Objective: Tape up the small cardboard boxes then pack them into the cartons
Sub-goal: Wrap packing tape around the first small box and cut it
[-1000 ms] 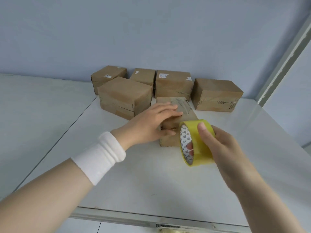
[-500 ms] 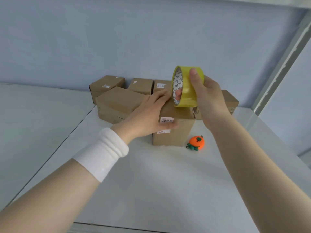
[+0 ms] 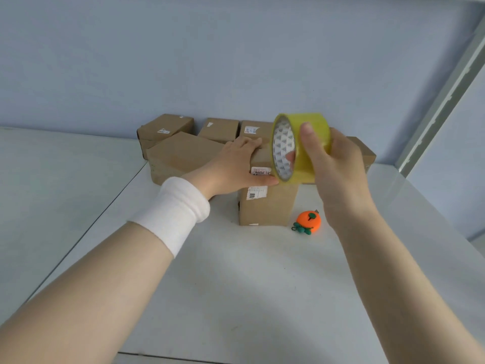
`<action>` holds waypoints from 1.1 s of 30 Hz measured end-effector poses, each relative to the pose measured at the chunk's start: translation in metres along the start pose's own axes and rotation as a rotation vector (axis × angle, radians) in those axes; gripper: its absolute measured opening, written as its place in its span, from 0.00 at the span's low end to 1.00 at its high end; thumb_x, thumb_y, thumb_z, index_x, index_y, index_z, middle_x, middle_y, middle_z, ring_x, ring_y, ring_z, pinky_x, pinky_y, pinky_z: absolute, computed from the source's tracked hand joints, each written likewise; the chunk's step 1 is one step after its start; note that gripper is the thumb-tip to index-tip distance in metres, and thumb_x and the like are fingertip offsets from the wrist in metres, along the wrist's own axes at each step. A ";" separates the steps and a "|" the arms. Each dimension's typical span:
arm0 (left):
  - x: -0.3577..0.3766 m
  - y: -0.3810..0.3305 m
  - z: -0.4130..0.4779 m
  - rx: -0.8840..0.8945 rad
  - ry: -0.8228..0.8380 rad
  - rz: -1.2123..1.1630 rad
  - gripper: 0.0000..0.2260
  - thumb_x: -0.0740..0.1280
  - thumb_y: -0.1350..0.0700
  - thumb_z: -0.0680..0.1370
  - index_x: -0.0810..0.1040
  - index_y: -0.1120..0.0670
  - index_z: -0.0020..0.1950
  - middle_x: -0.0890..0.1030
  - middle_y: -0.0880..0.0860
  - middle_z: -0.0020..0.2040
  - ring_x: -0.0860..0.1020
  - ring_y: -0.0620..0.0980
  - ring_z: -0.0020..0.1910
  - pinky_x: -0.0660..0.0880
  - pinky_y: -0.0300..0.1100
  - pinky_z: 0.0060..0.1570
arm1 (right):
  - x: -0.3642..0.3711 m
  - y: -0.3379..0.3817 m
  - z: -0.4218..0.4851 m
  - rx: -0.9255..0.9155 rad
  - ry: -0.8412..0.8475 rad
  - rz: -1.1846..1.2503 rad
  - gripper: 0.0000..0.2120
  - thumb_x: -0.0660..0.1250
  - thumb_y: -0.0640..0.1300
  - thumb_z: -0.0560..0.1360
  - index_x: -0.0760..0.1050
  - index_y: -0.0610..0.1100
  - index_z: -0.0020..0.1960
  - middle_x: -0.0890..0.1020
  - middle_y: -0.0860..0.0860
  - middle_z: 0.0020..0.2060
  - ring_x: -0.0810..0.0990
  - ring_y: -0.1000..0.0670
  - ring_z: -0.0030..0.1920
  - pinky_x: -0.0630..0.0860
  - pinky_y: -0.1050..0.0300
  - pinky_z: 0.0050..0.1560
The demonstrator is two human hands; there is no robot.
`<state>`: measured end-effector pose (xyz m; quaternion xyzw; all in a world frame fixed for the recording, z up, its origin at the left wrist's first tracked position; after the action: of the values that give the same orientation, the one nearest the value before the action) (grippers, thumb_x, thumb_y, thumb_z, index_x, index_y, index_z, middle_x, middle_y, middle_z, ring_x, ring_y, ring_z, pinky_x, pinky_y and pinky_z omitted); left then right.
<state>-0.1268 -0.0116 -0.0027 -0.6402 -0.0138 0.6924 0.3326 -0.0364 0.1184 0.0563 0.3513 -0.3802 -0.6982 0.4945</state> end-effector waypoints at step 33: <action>0.046 0.044 -0.045 -0.461 -0.242 -1.159 0.07 0.62 0.57 0.79 0.79 0.53 0.46 0.81 0.52 0.41 0.79 0.47 0.39 0.75 0.39 0.40 | 0.036 -0.064 -0.009 0.293 0.044 0.116 0.15 0.63 0.59 0.74 0.77 0.47 0.46 0.84 0.50 0.38 0.82 0.48 0.46 0.77 0.49 0.56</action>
<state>-0.1045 -0.0422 -0.0703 -0.5014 -0.5441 0.4466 0.5031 -0.0653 0.0969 -0.0082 0.4122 -0.4870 -0.5975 0.4858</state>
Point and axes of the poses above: each hand's wrist, its own z-axis towards the middle knuckle, its own x-axis out of the palm, y = z × x, the point moved 9 cm from there along z, towards the middle knuckle
